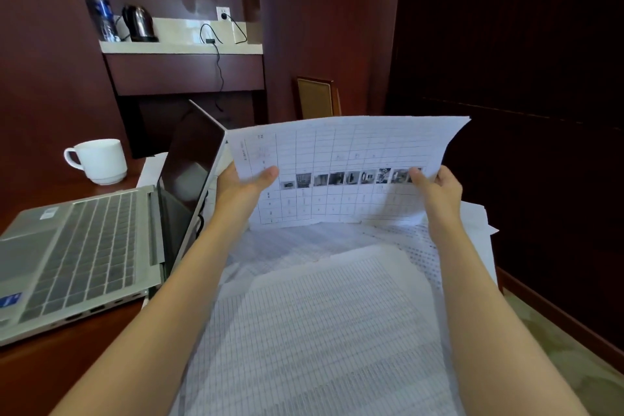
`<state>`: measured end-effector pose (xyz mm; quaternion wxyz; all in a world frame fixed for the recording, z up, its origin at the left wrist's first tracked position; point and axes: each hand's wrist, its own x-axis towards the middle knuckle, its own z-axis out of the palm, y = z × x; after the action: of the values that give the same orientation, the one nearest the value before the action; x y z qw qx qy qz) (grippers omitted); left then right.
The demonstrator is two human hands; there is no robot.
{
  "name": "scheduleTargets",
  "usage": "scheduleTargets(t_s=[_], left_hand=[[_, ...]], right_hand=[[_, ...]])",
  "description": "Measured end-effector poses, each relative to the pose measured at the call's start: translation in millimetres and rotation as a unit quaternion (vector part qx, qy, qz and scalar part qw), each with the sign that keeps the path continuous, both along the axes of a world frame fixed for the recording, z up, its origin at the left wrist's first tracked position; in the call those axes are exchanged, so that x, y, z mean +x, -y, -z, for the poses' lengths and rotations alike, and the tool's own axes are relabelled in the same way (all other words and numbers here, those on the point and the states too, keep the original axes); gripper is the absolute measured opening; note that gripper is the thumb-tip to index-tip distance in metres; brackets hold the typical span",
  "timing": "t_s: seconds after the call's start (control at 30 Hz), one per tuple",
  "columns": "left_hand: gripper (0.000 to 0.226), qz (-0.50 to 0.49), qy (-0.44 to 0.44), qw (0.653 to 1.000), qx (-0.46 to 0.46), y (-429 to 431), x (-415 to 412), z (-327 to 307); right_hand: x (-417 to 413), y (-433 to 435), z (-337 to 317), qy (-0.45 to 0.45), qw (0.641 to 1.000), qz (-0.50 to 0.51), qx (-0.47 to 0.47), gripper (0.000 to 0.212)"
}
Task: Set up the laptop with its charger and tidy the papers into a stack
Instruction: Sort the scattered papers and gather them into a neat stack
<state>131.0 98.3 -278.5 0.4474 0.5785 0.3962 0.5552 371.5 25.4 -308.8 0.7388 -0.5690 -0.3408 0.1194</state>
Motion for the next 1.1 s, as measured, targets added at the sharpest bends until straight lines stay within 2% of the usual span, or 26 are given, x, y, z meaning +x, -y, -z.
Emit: scheduleTargets(t_s=[0.03,0.17,0.3,0.5,0.67,0.73,0.8,0.87,0.9,1.0,1.1], left_hand=[[0.038,-0.008,-0.007,1.0,-0.006,0.2,-0.1,1.0],[0.039,-0.007,0.001,1.0,0.008,6.8,-0.5,-0.8],[0.036,0.011,-0.023,1.0,0.018,15.7,1.4,-10.6],[0.042,0.025,-0.099,0.995,0.018,24.3,2.6,-17.6],[0.043,-0.027,-0.086,0.996,0.025,26.4,0.9,-20.5],[0.051,-0.034,-0.12,0.991,0.049,33.1,1.4,-17.5],[0.068,-0.066,-0.214,0.971,0.077,42.6,3.0,-10.6],[0.083,-0.107,-0.342,0.929,0.095,57.1,4.2,-5.6],[0.084,-0.114,-0.393,0.905,0.114,62.3,4.6,-4.8],[0.064,-0.07,-0.496,0.851,0.156,64.3,6.0,-5.8],[0.05,0.038,-0.532,0.84,0.104,61.5,6.6,-5.5]], right_hand=[[0.4,0.1,0.4,0.005,1.0,-0.002,-0.007,0.037],[1.3,1.8,-12.9,0.026,0.999,0.009,0.017,0.024],[-3.4,4.0,-24.6,0.048,0.998,0.021,0.017,0.02],[-12.1,33.9,-33.1,0.126,0.987,0.101,-0.01,0.031],[-9.2,66.1,-43.2,0.095,0.99,0.086,-0.064,0.029],[-5.9,73.5,-42.5,0.049,0.991,0.061,-0.104,0.027],[-1.9,80.3,-38.2,0.014,0.988,0.036,-0.153,0.022],[-2.0,89.6,-32.4,-0.001,0.98,0.015,-0.199,0.016],[-3.3,94.3,-28.8,-0.001,0.976,0.003,-0.217,0.013],[-14.3,107.4,-17.5,0.004,0.967,-0.036,-0.254,0.012],[-26.2,112.3,-6.3,0.008,0.953,-0.052,-0.299,0.012]])
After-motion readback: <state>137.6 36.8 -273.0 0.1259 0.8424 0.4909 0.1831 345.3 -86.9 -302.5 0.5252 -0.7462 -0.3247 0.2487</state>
